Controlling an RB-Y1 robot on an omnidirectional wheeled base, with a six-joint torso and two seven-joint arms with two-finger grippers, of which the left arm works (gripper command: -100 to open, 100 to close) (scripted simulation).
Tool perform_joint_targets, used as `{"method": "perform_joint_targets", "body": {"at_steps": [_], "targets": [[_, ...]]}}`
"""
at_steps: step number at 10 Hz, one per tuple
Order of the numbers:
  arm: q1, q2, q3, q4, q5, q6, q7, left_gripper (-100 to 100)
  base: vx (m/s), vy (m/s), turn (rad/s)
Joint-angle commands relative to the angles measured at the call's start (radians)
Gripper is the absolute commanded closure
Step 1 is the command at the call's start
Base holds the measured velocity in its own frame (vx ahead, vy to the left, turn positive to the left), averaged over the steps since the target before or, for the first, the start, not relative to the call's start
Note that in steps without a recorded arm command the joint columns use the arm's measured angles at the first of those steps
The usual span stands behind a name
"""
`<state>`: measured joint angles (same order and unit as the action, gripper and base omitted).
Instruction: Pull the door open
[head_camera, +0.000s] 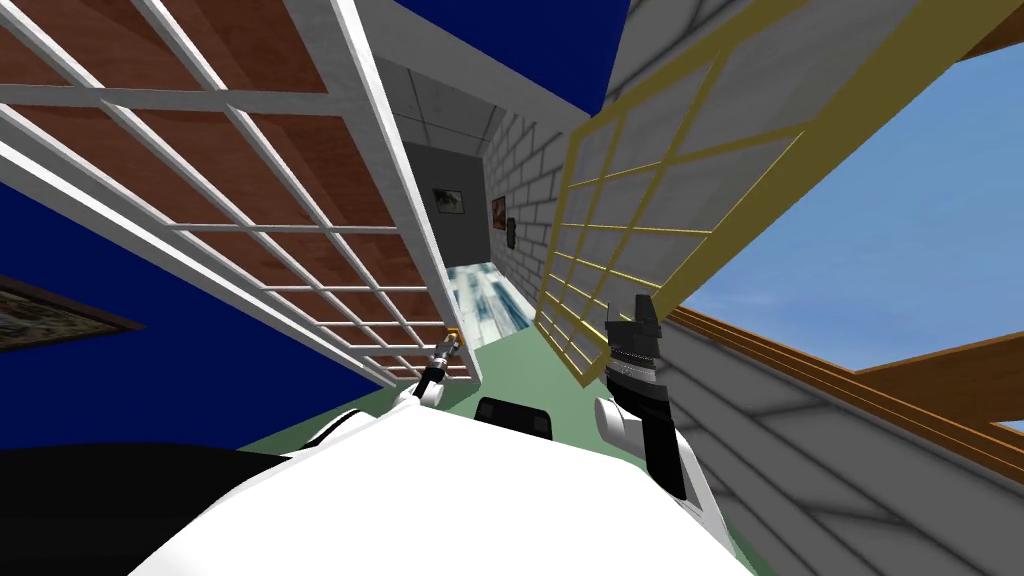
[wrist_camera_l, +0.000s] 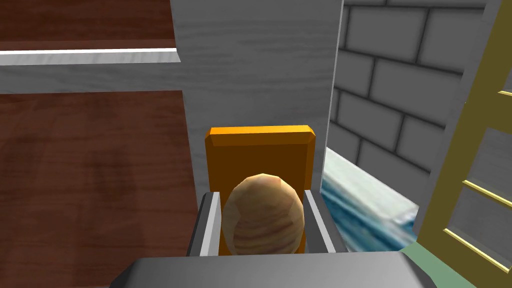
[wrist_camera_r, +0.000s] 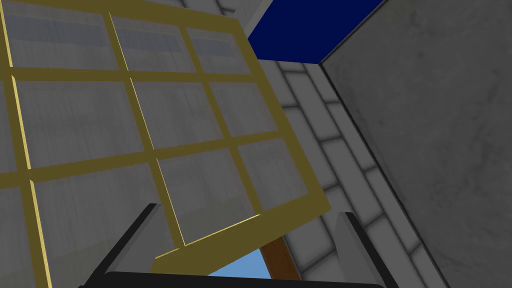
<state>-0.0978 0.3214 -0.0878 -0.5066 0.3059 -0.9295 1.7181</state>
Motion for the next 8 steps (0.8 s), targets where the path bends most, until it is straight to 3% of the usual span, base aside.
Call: {"method": "perform_joint_targets", "body": {"at_steps": [1, 5, 6, 8], "targets": [[0.016, 0.013, -0.027, -0.015, -0.019, -0.015, 0.029, 100, -0.261, 0.056, -0.093], [0.038, 0.046, -0.084, -0.027, -0.057, -0.049, 0.091, 100, -0.258, 0.047, -0.068], [0.026, 0.042, -0.075, -0.011, -0.051, -0.048, 0.081, 100, -0.121, 0.016, -0.007], [0.048, 0.063, -0.113, -0.017, -0.078, -0.081, 0.119, 100, -0.203, 0.047, -0.05]]}}
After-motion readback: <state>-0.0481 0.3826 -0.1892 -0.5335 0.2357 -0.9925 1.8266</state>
